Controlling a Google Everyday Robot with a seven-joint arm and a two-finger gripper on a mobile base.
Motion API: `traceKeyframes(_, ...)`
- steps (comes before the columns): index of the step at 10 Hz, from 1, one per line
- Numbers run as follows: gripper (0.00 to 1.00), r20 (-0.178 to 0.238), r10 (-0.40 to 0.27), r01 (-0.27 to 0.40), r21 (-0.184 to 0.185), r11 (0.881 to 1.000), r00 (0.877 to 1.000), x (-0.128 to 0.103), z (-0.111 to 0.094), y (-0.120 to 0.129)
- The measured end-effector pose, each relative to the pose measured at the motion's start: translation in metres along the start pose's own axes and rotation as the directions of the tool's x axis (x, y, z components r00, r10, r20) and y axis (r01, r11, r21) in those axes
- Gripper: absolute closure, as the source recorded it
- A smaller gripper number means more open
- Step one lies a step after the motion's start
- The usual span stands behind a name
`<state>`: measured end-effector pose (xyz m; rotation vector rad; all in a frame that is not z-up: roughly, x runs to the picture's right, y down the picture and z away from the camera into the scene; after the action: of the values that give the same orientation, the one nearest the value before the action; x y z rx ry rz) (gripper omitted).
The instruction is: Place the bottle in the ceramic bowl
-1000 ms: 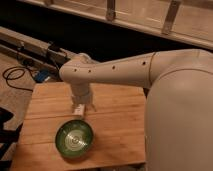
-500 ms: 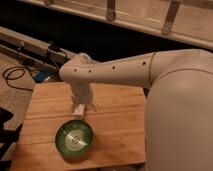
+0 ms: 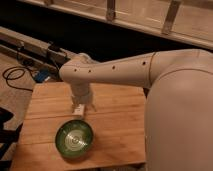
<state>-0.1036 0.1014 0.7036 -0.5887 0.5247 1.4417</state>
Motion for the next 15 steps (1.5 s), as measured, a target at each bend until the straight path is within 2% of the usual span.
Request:
traceKeyframes(5,0.35,0.000,-0.001,0.001,0.001,1.000,1.000,0.000,0.000,0.000)
traceKeyframes(7,0.35,0.015,-0.018,0.018,0.024,1.000,1.000,-0.005,-0.004,-0.001)
traceKeyframes(9,0.35,0.066,-0.085,0.082,0.049,0.995,0.994,-0.035,-0.024,0.010)
traceKeyframes(10,0.35,0.084,-0.097,0.093,0.056,0.994,0.992,-0.046,-0.028,0.010)
traceKeyframes(11,0.35,0.170,-0.139,0.129,0.068,0.989,0.976,-0.091,-0.036,0.009)
traceKeyframes(12,0.35,0.228,-0.164,0.155,0.058,0.986,0.960,-0.108,-0.036,0.003)
traceKeyframes(14,0.35,0.288,-0.194,0.193,0.031,0.981,0.938,-0.126,-0.025,-0.010)
traceKeyframes(15,0.35,0.300,-0.203,0.207,0.020,0.978,0.932,-0.129,-0.022,-0.009)
